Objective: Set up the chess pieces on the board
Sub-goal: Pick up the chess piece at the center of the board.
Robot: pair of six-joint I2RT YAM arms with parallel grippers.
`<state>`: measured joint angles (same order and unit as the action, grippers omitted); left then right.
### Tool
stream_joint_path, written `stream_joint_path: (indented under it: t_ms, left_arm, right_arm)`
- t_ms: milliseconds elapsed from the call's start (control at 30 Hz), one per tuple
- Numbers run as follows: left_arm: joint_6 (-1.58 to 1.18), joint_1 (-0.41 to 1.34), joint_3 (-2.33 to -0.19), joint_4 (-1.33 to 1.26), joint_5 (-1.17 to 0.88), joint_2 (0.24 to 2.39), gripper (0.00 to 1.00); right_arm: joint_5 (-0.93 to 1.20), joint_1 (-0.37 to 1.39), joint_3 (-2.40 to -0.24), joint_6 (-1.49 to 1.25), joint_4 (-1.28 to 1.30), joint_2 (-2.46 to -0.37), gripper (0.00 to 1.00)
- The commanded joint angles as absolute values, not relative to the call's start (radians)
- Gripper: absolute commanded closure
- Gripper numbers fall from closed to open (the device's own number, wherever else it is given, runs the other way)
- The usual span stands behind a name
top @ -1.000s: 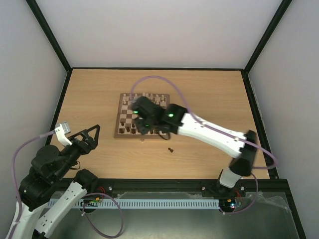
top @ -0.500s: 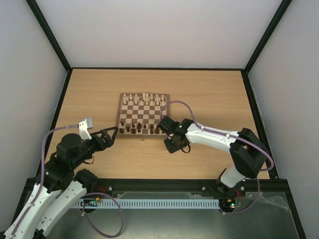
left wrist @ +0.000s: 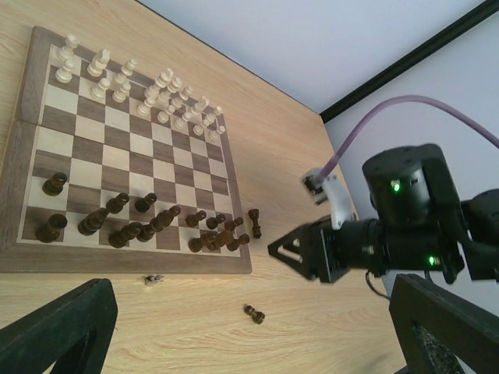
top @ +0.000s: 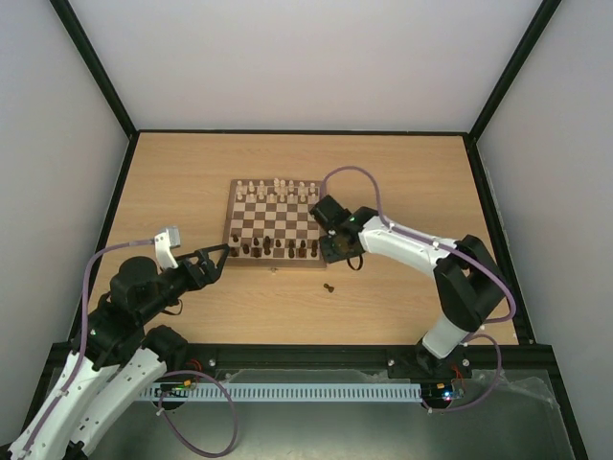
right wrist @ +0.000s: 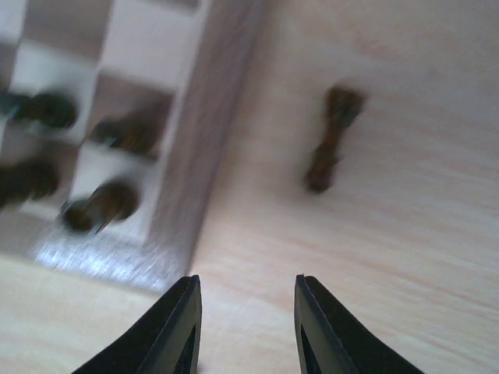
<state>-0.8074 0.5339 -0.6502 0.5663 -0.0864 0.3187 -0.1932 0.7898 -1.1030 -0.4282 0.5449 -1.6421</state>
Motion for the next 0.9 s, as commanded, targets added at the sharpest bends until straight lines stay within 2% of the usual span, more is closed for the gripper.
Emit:
stream_joint_path:
  t_ms: [0, 333, 867]
  left_arm:
    - [-0.798, 0.537, -0.652, 0.545, -0.094, 0.324, 0.01]
    - [-0.779, 0.537, -0.655, 0.540, -0.095, 0.338, 0.01]
    - [-0.767, 0.537, -0.658, 0.538, -0.084, 0.357, 0.01]
  right_arm:
    - [-0.256, 0.729, -1.138, -0.481, 0.546, -1.656, 0.66]
    - [-0.267, 0.698, -1.175, -0.493, 0.519, -1.811, 0.65]
    - [-0.237, 0.629, -1.183, -0.464, 0.465, -1.882, 0.68]
